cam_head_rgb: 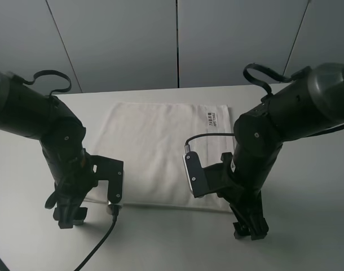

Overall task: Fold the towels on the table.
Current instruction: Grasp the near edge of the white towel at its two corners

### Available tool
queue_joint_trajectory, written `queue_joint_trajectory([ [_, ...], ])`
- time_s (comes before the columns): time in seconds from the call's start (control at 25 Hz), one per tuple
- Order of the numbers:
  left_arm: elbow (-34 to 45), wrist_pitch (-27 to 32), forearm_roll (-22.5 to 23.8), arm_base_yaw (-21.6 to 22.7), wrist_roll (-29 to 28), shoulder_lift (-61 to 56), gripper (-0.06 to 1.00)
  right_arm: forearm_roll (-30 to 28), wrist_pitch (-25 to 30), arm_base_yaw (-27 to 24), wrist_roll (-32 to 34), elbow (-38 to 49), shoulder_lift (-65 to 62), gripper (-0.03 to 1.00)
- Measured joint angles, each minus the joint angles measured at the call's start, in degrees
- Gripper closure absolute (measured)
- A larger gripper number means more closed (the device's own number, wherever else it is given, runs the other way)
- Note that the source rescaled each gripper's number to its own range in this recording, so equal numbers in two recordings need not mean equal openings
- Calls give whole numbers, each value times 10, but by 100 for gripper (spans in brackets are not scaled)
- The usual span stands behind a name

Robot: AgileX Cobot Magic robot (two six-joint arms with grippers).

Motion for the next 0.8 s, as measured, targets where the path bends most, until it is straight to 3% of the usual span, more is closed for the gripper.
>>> queue_joint_trajectory([
  [0.08, 0, 0, 0, 0, -1, 0, -3, -8, -3, 0, 4, -1, 1, 2],
  [0.16, 0, 0, 0, 0, -1, 0, -3, -13, -7, 0, 6, -3, 2, 13],
  [0.56, 0, 0, 0, 0, -2, 0, -3, -36, -33, 0, 27, -5, 5, 94],
  [0.8, 0, -1, 0, 0, -2, 0, -3, -40, -34, 0, 48, -5, 5, 97],
])
